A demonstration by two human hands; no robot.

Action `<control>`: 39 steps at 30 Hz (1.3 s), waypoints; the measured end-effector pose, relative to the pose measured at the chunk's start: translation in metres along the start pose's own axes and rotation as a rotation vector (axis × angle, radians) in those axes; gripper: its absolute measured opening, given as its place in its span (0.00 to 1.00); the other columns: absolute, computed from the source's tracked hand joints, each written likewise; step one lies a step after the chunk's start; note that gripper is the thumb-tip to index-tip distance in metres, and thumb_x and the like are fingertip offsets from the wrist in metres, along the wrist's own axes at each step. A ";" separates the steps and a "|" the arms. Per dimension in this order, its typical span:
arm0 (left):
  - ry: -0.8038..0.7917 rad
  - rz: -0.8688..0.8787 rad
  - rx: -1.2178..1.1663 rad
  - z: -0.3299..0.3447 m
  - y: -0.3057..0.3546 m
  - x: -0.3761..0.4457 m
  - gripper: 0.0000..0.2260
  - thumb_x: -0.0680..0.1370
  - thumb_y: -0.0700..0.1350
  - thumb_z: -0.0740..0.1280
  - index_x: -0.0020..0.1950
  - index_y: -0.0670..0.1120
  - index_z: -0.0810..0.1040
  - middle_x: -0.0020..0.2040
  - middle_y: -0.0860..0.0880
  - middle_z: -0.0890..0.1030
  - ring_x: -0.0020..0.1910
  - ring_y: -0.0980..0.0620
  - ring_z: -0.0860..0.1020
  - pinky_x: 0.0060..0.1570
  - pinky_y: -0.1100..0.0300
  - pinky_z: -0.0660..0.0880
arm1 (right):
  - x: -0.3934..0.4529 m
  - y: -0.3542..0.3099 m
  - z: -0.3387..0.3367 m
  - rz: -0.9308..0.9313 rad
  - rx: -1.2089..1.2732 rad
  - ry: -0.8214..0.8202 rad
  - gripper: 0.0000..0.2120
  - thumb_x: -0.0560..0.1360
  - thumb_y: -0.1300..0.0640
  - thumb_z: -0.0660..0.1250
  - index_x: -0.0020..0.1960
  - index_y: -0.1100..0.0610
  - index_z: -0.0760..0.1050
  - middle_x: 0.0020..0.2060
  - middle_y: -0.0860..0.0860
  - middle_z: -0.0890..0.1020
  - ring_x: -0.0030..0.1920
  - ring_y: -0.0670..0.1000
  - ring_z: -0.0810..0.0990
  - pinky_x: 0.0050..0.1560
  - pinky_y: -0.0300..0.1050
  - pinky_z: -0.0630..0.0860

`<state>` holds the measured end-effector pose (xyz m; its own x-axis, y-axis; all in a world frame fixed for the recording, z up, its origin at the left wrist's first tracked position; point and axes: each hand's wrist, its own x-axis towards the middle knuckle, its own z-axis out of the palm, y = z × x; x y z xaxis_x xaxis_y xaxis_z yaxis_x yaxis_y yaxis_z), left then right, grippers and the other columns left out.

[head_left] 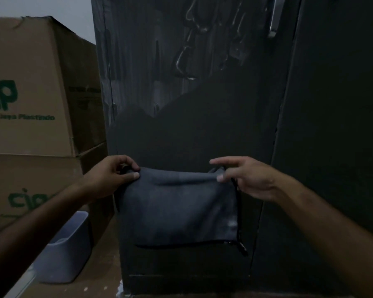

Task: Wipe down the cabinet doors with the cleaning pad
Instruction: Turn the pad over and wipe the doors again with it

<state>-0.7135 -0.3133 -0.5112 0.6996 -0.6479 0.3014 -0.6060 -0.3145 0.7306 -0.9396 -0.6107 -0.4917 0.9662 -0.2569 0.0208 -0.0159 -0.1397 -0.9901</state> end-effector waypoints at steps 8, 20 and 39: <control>-0.086 0.023 0.056 -0.008 0.011 -0.004 0.17 0.73 0.67 0.71 0.48 0.56 0.83 0.41 0.57 0.86 0.39 0.59 0.84 0.38 0.61 0.75 | -0.001 -0.008 -0.012 -0.132 -1.019 0.150 0.04 0.78 0.45 0.72 0.46 0.43 0.84 0.40 0.40 0.85 0.42 0.42 0.83 0.41 0.41 0.78; -0.153 -0.063 0.276 -0.005 0.026 -0.002 0.12 0.77 0.61 0.72 0.46 0.53 0.85 0.43 0.55 0.85 0.42 0.57 0.83 0.41 0.59 0.76 | 0.025 0.006 0.002 -0.153 -0.339 0.489 0.10 0.75 0.51 0.76 0.41 0.57 0.85 0.38 0.51 0.86 0.42 0.48 0.84 0.42 0.43 0.78; -0.319 0.031 -0.223 0.016 0.055 -0.013 0.32 0.73 0.52 0.80 0.74 0.61 0.71 0.68 0.55 0.78 0.66 0.52 0.79 0.59 0.58 0.81 | 0.043 -0.025 0.086 -0.317 -0.009 -0.098 0.14 0.79 0.66 0.68 0.62 0.55 0.80 0.56 0.53 0.86 0.58 0.52 0.85 0.57 0.45 0.81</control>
<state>-0.7620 -0.3332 -0.4845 0.5081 -0.8490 0.1451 -0.5031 -0.1558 0.8501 -0.8753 -0.5360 -0.4776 0.9437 -0.1058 0.3133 0.2874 -0.2060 -0.9354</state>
